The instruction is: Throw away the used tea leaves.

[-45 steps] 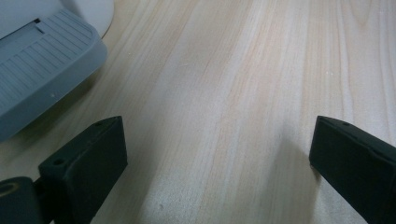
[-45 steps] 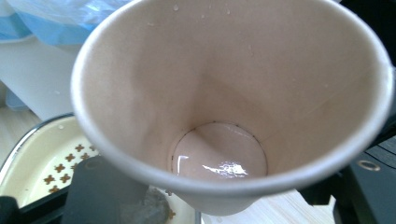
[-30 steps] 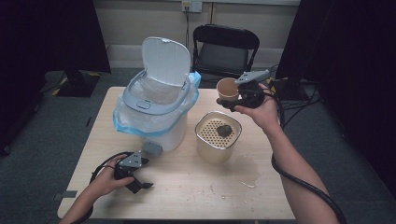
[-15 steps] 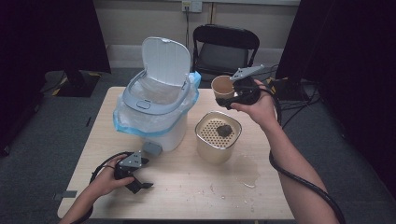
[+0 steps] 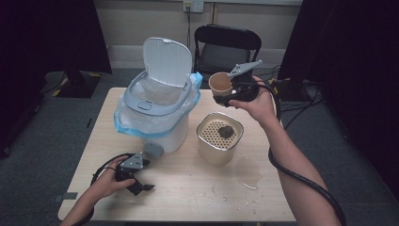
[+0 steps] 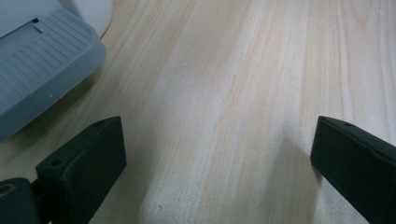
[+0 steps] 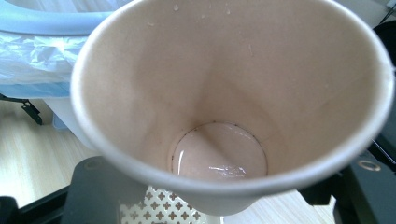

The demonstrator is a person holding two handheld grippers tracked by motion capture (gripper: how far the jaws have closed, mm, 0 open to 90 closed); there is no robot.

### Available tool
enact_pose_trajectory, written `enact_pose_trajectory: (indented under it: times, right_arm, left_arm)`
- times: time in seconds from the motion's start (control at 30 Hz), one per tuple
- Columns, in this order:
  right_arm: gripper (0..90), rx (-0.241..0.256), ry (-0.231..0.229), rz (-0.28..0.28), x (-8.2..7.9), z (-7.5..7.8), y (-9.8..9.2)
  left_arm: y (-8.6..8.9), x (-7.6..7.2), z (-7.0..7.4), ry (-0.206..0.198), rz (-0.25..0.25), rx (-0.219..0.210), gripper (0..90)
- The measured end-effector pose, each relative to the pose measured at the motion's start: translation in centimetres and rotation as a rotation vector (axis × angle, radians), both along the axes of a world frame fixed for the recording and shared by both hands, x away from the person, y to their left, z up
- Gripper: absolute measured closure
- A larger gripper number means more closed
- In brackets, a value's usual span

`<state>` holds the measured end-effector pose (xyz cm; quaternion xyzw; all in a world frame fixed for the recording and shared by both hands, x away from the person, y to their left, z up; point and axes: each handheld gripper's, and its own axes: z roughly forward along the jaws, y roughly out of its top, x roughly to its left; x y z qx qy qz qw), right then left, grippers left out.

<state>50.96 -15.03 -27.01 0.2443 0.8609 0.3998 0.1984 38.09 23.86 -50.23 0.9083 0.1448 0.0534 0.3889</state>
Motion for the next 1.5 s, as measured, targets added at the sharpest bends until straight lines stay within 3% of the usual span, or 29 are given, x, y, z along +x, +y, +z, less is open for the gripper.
enact_pose_trajectory:
  times: [0.77, 1.5]
  right_arm:
    - [33.4, 0.012, 0.007, 0.03, 0.5, 1.7, 2.0]
    - [33.3, 0.011, 0.029, 0.06, 0.8, 1.9, 3.6]
  left_arm:
    - [-0.1, 0.0, 0.0, -0.002, -0.005, 0.008, 1.5]
    - [-0.2, -0.1, 0.0, -0.003, -0.003, 0.002, 0.6]
